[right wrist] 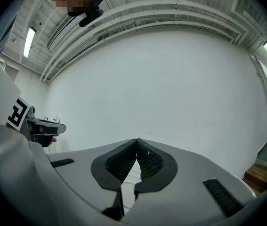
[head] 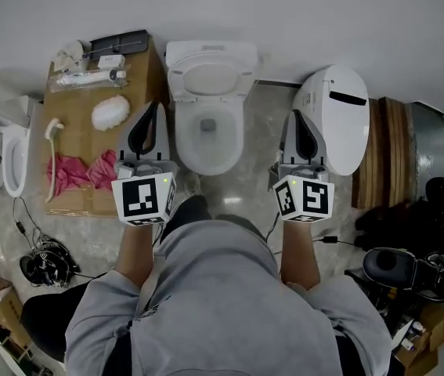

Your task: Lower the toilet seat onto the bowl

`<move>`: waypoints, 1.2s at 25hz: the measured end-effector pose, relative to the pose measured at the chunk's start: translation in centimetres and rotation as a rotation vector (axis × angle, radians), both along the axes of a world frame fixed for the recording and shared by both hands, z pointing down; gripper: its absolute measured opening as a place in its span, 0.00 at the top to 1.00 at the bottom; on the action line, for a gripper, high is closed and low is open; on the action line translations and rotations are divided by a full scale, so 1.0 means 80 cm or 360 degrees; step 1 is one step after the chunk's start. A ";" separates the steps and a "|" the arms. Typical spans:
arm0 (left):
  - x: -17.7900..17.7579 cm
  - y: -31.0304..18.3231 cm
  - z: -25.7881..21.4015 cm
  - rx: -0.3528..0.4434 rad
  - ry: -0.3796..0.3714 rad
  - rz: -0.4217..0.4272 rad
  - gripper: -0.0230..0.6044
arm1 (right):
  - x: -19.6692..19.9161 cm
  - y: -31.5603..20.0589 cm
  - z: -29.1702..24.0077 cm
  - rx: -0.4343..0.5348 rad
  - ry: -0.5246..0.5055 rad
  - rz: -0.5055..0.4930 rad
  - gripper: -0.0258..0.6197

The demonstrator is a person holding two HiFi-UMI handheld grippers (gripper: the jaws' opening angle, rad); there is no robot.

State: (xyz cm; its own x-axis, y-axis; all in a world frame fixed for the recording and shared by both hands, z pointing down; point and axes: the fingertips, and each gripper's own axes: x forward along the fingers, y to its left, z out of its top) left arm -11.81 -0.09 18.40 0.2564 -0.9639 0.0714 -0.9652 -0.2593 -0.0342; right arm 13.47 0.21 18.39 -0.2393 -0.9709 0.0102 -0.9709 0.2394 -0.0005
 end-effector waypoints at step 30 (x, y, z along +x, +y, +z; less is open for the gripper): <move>-0.010 -0.144 0.043 -0.0085 0.0046 -0.0050 0.96 | -0.034 -0.179 0.089 -0.0163 0.0139 -0.0256 0.96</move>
State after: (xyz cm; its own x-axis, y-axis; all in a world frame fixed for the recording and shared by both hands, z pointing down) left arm -12.64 -11.59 21.86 0.2285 -0.9666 0.1159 -0.9733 -0.2293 0.0066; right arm 10.76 -14.13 25.50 -0.3848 -0.9131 0.1346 -0.9177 0.3941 0.0495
